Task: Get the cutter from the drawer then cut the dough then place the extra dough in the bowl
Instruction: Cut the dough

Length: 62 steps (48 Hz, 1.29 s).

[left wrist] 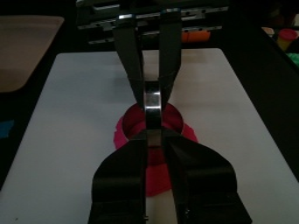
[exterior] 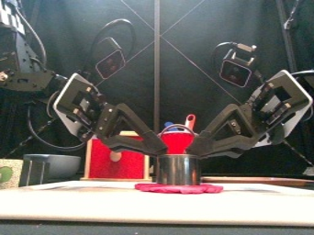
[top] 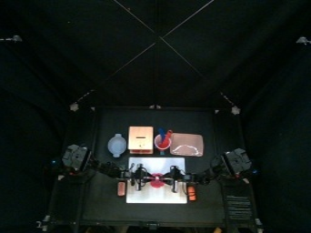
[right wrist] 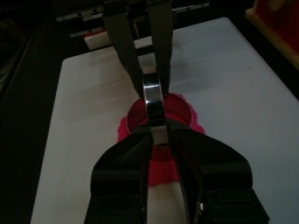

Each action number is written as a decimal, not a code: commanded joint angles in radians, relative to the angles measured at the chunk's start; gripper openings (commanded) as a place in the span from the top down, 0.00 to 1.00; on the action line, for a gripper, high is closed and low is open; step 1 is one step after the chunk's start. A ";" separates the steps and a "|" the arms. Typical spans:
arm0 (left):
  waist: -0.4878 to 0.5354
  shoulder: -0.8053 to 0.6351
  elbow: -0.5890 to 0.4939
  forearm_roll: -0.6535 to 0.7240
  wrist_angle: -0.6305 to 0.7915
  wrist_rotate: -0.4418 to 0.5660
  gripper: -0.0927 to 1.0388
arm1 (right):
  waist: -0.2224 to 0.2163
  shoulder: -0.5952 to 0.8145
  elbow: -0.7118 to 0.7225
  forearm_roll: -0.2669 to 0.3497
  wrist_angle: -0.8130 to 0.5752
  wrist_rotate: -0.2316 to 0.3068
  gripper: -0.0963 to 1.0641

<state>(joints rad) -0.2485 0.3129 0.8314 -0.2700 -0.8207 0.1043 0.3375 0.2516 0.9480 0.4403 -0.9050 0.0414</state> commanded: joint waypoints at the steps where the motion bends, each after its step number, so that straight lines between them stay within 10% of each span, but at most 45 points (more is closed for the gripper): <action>1: -0.003 -0.020 -0.008 0.005 -0.003 0.002 0.50 | 0.000 -0.026 -0.009 0.002 -0.002 0.002 0.41; 62: -0.006 0.002 -0.015 0.003 0.100 -0.002 0.51 | 0.015 -0.014 -0.005 0.063 0.227 0.014 0.41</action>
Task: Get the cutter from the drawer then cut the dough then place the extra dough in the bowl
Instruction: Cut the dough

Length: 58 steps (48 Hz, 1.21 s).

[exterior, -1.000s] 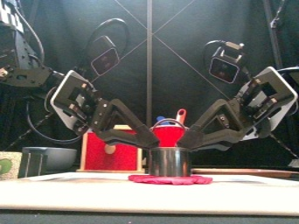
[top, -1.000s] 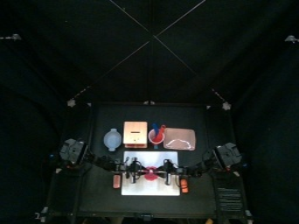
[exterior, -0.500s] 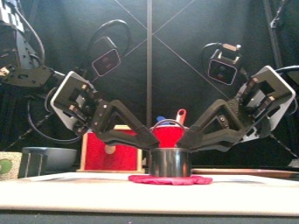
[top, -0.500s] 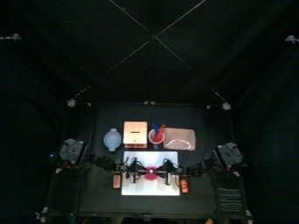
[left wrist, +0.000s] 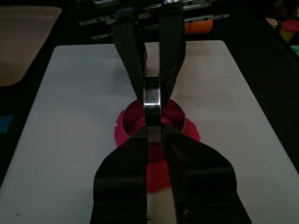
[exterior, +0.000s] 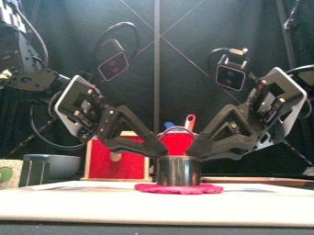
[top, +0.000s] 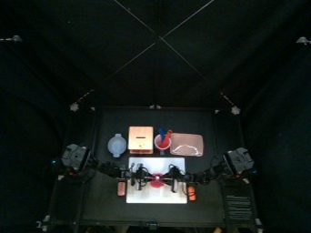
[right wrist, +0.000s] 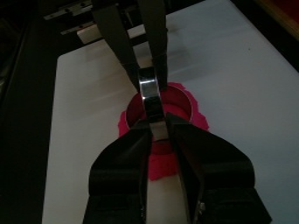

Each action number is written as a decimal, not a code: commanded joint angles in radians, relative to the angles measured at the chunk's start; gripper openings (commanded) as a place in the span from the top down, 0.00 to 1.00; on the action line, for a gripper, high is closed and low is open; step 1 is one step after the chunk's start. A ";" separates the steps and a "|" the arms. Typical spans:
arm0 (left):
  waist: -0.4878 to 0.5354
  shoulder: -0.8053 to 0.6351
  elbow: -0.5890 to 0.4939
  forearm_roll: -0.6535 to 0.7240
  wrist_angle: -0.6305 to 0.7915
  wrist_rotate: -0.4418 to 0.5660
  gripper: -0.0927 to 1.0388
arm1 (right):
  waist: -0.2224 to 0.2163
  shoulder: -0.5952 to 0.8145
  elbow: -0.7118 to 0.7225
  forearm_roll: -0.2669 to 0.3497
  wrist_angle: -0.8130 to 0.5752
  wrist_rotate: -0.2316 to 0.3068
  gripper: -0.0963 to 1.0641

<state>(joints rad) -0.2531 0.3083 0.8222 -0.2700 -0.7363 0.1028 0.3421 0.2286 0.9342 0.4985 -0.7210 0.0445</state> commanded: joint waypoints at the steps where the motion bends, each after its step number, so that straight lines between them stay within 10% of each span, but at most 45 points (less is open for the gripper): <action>1: -0.002 0.009 -0.008 0.003 0.015 -0.002 0.51 | 0.011 0.008 0.009 0.006 0.046 0.011 0.41; 58: -0.020 0.058 0.002 -0.078 0.064 -0.014 0.51 | -0.011 0.005 -0.026 -0.012 0.091 -0.002 0.41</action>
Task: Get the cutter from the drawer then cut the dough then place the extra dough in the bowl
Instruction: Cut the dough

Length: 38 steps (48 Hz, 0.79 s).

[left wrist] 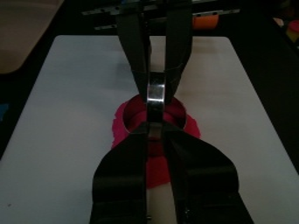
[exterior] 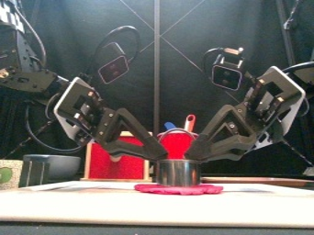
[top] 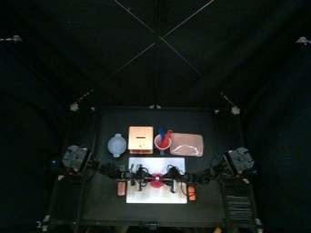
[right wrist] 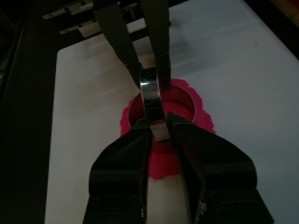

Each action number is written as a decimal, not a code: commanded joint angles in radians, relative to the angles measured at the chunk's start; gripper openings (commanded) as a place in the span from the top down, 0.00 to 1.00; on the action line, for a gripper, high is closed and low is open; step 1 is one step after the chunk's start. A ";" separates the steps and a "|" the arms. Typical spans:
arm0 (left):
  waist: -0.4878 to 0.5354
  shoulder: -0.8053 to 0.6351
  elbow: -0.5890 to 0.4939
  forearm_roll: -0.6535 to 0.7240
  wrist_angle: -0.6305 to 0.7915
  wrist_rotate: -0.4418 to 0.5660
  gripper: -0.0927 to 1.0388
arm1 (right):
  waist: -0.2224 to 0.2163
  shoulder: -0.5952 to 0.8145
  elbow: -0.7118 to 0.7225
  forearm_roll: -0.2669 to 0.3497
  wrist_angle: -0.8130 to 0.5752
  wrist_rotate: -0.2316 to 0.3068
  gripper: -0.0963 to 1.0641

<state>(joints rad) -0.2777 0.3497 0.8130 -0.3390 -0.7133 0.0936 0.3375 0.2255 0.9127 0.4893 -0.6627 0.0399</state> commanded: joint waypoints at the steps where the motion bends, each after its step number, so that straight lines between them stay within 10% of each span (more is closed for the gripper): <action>1: 0.005 0.015 0.011 -0.009 0.044 -0.005 0.51 | -0.009 0.008 -0.005 -0.003 0.035 0.003 0.41; 38: 0.043 -0.005 0.006 -0.025 0.150 -0.005 0.51 | -0.060 0.017 0.000 -0.048 0.060 0.006 0.41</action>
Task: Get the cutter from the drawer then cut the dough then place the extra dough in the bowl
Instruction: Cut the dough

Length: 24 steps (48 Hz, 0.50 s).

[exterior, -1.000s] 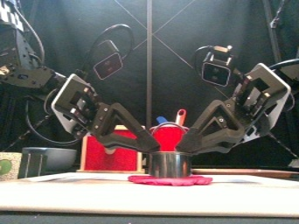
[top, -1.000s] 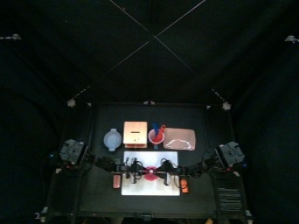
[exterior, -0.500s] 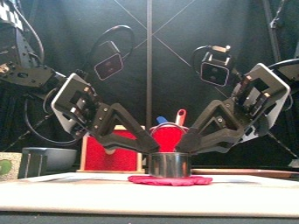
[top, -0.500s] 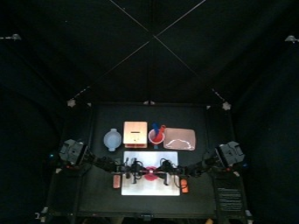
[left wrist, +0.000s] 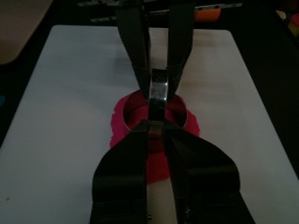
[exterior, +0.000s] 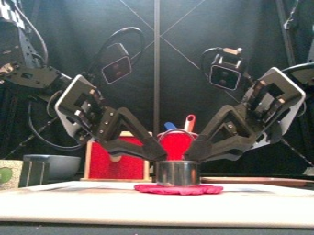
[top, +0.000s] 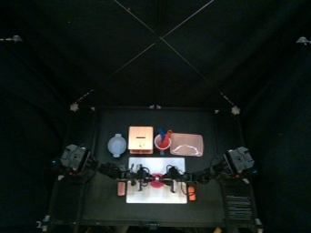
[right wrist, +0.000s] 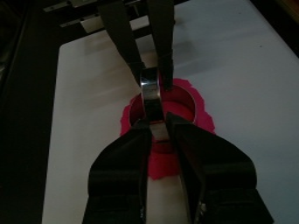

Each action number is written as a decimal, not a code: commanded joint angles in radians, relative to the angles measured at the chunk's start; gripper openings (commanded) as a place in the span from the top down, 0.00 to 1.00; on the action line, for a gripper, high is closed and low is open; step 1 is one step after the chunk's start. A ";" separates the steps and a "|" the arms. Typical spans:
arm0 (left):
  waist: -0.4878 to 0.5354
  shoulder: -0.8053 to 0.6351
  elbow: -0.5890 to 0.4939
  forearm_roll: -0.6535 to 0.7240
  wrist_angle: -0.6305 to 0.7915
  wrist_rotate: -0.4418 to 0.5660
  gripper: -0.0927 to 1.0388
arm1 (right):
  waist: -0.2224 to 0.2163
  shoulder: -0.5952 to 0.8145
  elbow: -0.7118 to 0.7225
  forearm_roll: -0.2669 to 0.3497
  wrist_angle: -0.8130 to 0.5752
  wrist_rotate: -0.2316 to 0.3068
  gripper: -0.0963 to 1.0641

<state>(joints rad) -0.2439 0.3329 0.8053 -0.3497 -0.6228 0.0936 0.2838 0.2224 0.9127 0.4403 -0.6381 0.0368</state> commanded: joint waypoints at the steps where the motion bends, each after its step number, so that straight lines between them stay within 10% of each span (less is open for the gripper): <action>1: 0.011 0.014 0.014 -0.014 0.063 -0.005 0.51 | -0.006 0.020 0.000 0.002 0.037 0.011 0.41; 24: 0.011 0.021 0.012 -0.015 0.087 -0.005 0.51 | -0.008 0.021 -0.005 0.002 0.081 0.011 0.41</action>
<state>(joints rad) -0.2424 0.3313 0.8023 -0.3574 -0.5967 0.0936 0.2807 0.2224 0.9050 0.4403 -0.6013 0.0368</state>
